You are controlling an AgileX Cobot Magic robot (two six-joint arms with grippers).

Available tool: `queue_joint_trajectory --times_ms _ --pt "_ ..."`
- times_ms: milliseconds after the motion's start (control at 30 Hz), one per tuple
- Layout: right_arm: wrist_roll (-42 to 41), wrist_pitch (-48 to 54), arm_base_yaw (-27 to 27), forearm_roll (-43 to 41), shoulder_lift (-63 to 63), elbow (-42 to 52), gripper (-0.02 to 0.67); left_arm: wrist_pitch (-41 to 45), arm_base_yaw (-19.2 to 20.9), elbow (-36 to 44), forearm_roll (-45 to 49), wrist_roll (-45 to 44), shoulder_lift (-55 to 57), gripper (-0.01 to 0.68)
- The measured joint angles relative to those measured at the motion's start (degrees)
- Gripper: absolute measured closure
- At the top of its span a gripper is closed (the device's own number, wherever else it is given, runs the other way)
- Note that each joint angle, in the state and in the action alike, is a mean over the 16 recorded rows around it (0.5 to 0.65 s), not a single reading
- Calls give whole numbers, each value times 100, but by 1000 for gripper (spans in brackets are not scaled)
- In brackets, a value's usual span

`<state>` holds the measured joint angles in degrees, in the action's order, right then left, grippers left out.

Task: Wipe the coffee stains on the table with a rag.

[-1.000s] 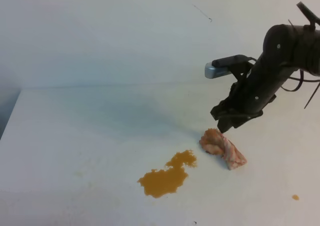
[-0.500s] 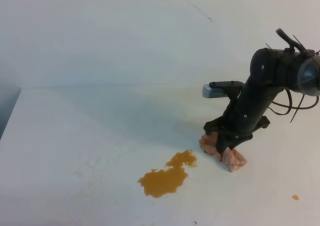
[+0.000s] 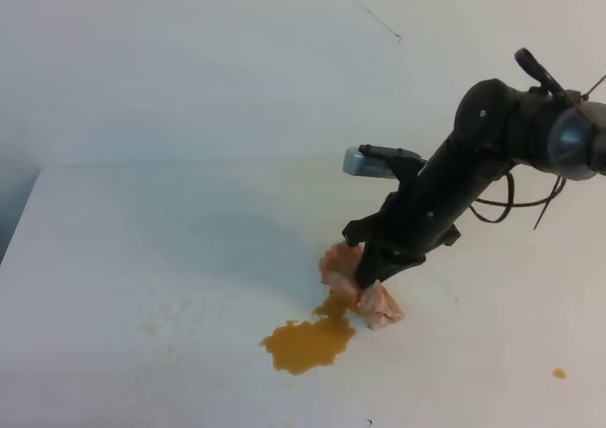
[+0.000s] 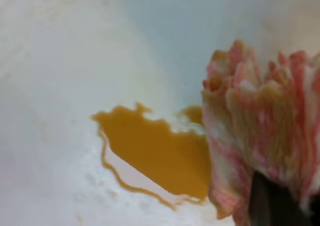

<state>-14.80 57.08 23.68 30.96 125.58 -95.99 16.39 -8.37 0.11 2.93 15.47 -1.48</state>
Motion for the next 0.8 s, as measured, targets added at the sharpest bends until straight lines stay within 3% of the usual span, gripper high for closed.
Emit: queue_joint_trajectory --times_ms 500,800 --pt "-443 -140 1512 413 112 -240 618 5 -3 0 0 0 46 677" --pt "113 -403 1800 -20 471 -269 618 0 -6 -11 0 0 91 677"
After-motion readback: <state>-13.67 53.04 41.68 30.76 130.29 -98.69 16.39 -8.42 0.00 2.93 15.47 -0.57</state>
